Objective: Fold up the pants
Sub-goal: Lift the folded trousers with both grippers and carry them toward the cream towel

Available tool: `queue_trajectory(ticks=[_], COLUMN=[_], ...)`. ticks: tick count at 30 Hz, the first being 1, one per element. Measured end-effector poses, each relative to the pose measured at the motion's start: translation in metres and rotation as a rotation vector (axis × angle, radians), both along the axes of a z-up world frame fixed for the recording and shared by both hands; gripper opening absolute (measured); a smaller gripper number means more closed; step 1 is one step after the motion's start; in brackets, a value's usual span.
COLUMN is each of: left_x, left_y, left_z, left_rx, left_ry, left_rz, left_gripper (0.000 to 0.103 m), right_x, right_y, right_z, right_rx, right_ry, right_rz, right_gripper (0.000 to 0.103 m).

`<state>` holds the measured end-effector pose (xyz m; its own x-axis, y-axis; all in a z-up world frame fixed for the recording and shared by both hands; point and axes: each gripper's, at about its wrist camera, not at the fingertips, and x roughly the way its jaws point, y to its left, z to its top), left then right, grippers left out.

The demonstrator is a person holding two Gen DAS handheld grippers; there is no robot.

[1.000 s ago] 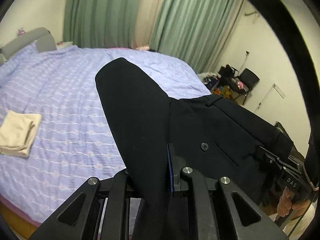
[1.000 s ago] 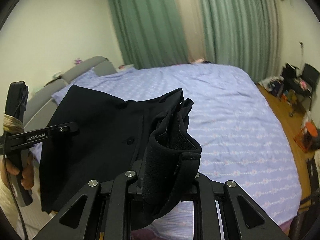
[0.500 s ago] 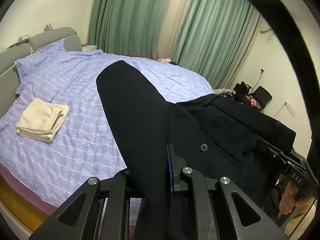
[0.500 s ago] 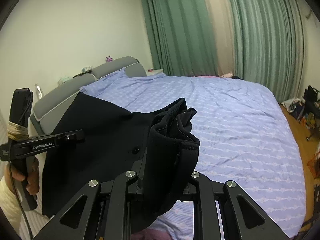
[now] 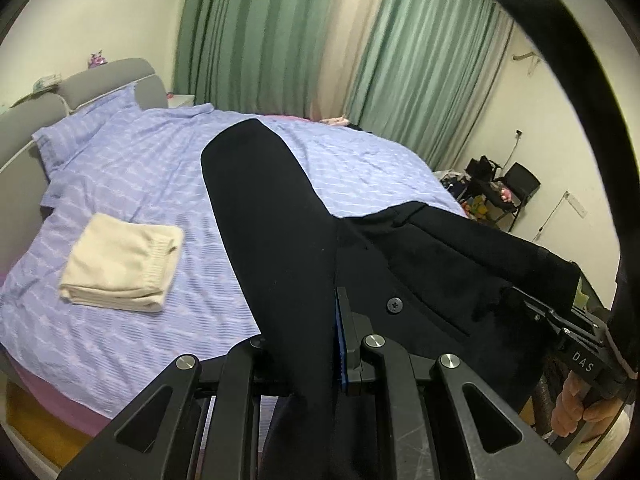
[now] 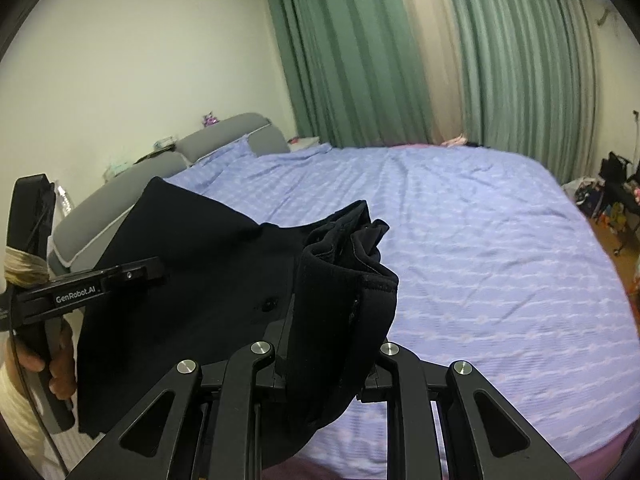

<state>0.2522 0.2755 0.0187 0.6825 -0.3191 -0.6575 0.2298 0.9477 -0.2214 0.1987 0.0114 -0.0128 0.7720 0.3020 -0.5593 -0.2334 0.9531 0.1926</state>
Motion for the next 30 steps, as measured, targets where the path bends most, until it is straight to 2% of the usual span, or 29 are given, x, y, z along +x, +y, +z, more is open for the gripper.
queue_trajectory(ticks=[6, 12, 17, 21, 25, 30], left_x=[-0.002, 0.001, 0.017, 0.037, 0.062, 0.101], left_y=[0.055, 0.085, 0.111, 0.141, 0.182, 0.239], left_z=[-0.001, -0.004, -0.008, -0.011, -0.015, -0.023], left_rx=[0.008, 0.041, 0.020, 0.016, 0.013, 0.012], left_ry=[0.003, -0.005, -0.017, -0.032, -0.031, 0.031], left_rz=[0.065, 0.141, 0.182, 0.164, 0.107, 0.014], left_gripper=[0.015, 0.015, 0.015, 0.015, 0.015, 0.015], right_x=[0.022, 0.047, 0.068, 0.082, 0.096, 0.110], right_y=[0.043, 0.070, 0.098, 0.134, 0.179, 0.234], right_z=[-0.002, -0.004, -0.001, -0.001, -0.006, -0.013], right_rx=[0.007, 0.019, 0.010, -0.001, -0.001, 0.023], right_ry=[0.009, 0.004, -0.007, -0.019, -0.019, 0.035], right_rz=[0.088, 0.183, 0.225, 0.218, 0.164, 0.052], right_gripper=[0.020, 0.020, 0.020, 0.020, 0.020, 0.020])
